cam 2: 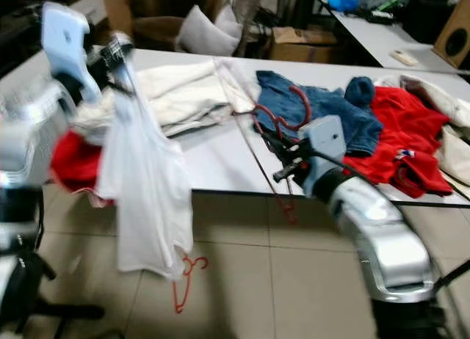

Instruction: Hang hanger

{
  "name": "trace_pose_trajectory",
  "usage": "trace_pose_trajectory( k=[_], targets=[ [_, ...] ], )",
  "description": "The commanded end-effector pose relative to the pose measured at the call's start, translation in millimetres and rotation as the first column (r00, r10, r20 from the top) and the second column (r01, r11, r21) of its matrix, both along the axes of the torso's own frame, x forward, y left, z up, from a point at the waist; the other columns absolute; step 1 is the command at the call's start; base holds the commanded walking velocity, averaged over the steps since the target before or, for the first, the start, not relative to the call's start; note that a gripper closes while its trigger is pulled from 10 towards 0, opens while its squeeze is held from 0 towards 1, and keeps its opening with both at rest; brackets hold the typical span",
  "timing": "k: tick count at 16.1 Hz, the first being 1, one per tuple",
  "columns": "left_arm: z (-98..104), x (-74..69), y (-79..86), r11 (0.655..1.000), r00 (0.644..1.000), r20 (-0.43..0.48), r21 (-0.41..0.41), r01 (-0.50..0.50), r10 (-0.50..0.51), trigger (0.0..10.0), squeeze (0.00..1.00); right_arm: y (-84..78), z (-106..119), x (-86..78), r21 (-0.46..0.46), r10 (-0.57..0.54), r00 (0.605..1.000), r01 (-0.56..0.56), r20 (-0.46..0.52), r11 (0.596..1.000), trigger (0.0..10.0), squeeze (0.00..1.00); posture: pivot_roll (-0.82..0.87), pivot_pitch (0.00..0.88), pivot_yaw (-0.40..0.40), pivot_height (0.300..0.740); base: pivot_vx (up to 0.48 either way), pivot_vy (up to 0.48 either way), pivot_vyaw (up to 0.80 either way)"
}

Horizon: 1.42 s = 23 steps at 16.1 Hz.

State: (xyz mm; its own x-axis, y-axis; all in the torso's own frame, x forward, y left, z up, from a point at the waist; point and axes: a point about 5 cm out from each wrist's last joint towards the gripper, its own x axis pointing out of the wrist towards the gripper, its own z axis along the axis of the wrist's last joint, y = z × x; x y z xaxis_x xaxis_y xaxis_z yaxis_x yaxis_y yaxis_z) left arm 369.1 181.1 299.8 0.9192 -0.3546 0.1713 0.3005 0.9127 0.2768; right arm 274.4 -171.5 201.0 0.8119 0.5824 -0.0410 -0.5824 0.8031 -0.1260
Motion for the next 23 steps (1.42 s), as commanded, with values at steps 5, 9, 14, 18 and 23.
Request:
trace_pose_trajectory(
  k=[5,9,14,18,23],
  targets=[
    [32.8,23.9,11.1,0.994,0.996,0.068,0.091,-0.055,0.049,10.0,0.0,-0.4,29.3,-25.3,-0.006,0.415,0.909,-0.415,0.046,0.91,10.0,0.0,-0.07,0.0,-0.04,0.74,0.433,0.0,0.0],
    [48.4,31.9,19.4,0.991,0.994,0.094,0.113,-0.073,0.062,10.0,0.0,8.5,35.5,-25.4,-0.02,0.566,0.824,-0.566,0.029,0.824,10.0,0.0,-0.06,0.0,-0.051,0.74,0.432,0.0,0.0],
    [72.7,31.8,25.1,0.996,0.994,0.106,0.091,0.002,-0.012,10.0,0.0,32.5,25.5,-2.8,-0.135,0.641,0.767,-0.639,-0.038,0.757,10.0,0.0,-0.04,0.0,-0.059,0.74,0.322,0.0,0.0],
    [98.6,12.4,10.5,0.969,0.969,0.107,0.127,0.21,-0.224,10.0,0.0,62.4,19.2,17.3,-0.22,0.715,0.696,-0.71,-0.072,0.669,10.0,0.0,-0.01,0.0,-0.087,0.74,0.0,0.0,0.0],
    [134.9,-16.2,-9.0,0.916,0.903,0.158,0.042,0.399,-0.401,10.0,0.0,94.8,42.2,70.6,-0.381,0.678,0.735,-0.627,-0.001,0.679,10.0,0.0,0.01,0.0,-0.118,0.74,0.0,0.0,0.0]
  ],
)
